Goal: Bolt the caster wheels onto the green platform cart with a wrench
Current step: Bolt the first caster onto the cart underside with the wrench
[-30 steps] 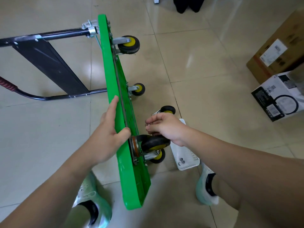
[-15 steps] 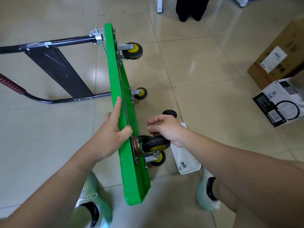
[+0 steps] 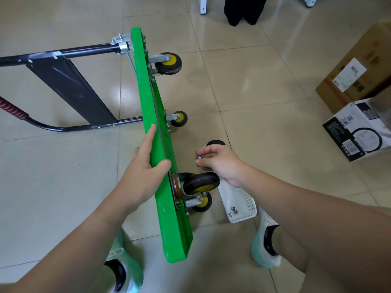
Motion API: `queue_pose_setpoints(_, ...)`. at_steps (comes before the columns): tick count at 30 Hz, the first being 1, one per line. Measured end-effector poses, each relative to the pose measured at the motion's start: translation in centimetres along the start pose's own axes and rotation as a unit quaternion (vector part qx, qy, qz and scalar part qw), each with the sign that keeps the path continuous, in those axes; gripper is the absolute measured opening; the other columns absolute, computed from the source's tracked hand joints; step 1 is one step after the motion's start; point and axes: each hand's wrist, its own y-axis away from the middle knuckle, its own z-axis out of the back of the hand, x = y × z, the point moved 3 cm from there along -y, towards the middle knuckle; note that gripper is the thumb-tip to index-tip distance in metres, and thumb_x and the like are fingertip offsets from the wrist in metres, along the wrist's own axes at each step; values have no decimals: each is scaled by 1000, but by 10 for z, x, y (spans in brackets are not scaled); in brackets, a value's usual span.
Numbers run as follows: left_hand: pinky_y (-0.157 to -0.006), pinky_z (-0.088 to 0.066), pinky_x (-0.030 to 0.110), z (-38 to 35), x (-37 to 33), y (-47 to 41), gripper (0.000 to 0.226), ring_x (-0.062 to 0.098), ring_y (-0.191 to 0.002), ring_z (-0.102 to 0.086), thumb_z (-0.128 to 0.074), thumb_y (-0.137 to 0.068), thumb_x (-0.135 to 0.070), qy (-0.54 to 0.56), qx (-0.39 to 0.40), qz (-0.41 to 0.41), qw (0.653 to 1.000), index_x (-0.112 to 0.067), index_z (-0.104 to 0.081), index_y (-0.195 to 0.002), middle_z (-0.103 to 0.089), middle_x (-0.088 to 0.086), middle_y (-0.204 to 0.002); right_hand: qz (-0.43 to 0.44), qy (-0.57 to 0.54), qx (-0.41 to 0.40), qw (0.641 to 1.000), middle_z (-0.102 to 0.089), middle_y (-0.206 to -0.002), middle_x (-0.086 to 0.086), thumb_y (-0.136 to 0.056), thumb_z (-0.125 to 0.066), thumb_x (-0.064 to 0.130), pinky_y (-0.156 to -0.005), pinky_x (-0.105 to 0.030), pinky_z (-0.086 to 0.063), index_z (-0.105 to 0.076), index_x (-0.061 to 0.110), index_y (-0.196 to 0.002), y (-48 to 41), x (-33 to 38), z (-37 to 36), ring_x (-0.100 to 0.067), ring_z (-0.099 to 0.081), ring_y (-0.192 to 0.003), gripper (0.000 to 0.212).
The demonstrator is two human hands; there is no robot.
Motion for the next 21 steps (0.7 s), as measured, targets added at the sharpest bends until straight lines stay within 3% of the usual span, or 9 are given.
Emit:
queue_pose_setpoints(3, -101, -50, 37, -1, -2, 3, 90, 8, -122, -56, -56, -79, -38, 16, 3, 14, 1000, -73, -10, -148, -37, -14, -153, -20, 22, -44, 999, -70, -93, -5, -80, -79, 0, -86, -30, -57, -71, 16, -94, 6, -15, 28, -18, -67, -89, 22)
queue_pose_setpoints(5, -104, -45, 36, -2, -3, 4, 92, 6, -127, -50, -55, -77, -38, 18, 4, 18, 1000, -72, -9, -150, -33, -19, -152, -56, 56, -76, 994, -72, -96, -6, -79, -79, 0, -83, -29, -58, -72, 15, -93, 11, -33, 56, -17, -68, -88, 22)
queue_pose_setpoints(8, -96, -39, 21, -4, -4, 6, 93, -17, -116, -45, -53, -76, -39, 20, 4, 15, 1000, -70, -8, -152, -30, -24, -147, -116, 95, -135, 979, -75, -96, -7, -76, -80, 0, -80, -32, -58, -72, 14, -89, 10, -71, 95, -19, -69, -84, 21)
queue_pose_setpoints(10, -96, -38, 20, -4, -4, 7, 93, -26, -112, -40, -54, -75, -42, 19, -3, 21, 1000, -75, -8, -148, -31, -25, -148, -144, 128, -159, 968, -74, -95, -5, -74, -80, 2, -76, -33, -60, -72, 15, -89, -1, -99, 107, -19, -69, -82, 21)
queue_pose_setpoints(12, -111, -39, 34, -5, -1, 4, 91, -9, -130, -45, -58, -71, -48, 27, -11, 19, 999, -82, -11, -141, -33, -25, -155, -178, 137, -159, 961, -73, -92, -3, -75, -79, 4, -64, -29, -56, -72, 15, -92, -15, -133, 109, -18, -66, -73, 22)
queue_pose_setpoints(14, -120, -34, 46, -7, 4, 3, 88, 3, -143, -42, -58, -66, -54, 36, -21, 9, 999, -85, -16, -137, -31, -29, -160, -214, 131, -165, 954, -72, -88, -4, -78, -78, 5, -64, -29, -55, -71, 15, -95, -30, -175, 105, -16, -63, -68, 21)
queue_pose_setpoints(15, -121, -33, 46, -8, 8, 2, 87, 2, -145, -40, -58, -65, -55, 39, -31, 2, 999, -83, -18, -138, -30, -33, -160, -230, 118, -169, 951, -71, -83, -5, -79, -78, 7, -65, -31, -57, -70, 13, -95, -36, -194, 100, -15, -64, -65, 19)
queue_pose_setpoints(18, -117, -34, 39, -10, 16, 1, 88, -4, -142, -44, -60, -69, -51, 73, -49, -23, 996, -68, -27, -148, -38, -36, -155, -289, 66, -194, 935, -64, -65, -9, -89, -71, 16, -45, -23, -49, -63, 4, -86, -49, -237, 84, -13, -59, -43, 14)
queue_pose_setpoints(21, -118, -35, 48, -15, 20, 1, 90, 7, -139, -52, -59, -76, -36, 110, -42, -51, 992, -54, -25, -158, -45, -29, -155, -337, 132, -199, 911, -67, -79, -9, -94, -65, 34, -40, -18, -42, -63, 0, -95, -53, -262, 78, -16, -59, -55, 35)
